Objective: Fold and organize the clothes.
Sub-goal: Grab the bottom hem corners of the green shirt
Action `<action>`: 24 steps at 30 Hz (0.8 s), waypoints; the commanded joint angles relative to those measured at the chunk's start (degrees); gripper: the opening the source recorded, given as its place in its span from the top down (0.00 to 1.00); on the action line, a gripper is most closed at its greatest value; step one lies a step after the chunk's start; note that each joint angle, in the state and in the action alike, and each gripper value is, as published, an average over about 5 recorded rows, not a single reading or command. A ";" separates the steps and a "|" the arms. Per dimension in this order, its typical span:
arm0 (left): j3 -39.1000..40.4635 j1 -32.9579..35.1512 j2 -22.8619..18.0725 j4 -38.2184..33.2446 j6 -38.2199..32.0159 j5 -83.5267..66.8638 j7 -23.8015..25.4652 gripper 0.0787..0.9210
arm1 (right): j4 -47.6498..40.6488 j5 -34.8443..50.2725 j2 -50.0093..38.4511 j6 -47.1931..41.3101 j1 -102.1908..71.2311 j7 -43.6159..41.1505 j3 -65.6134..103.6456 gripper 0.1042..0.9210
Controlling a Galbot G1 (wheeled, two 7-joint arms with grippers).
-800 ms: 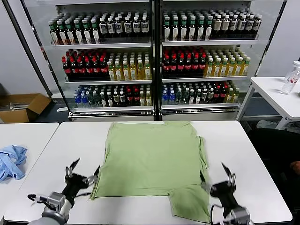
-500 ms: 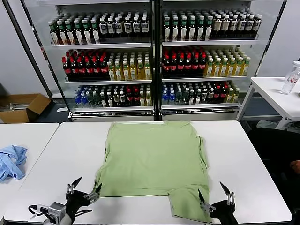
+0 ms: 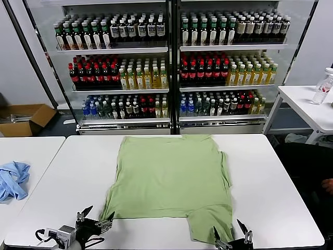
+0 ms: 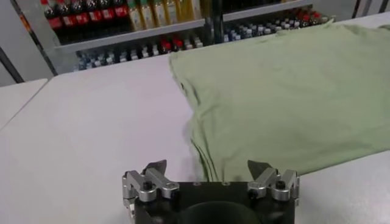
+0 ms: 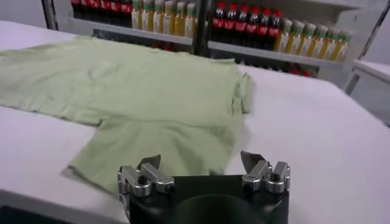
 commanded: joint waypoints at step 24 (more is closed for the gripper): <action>4.38 -2.02 -2.69 2.23 -1.18 0.72 -1.38 0.93 | 2.07 8.69 -2.19 -3.22 2.61 -0.87 3.29 0.96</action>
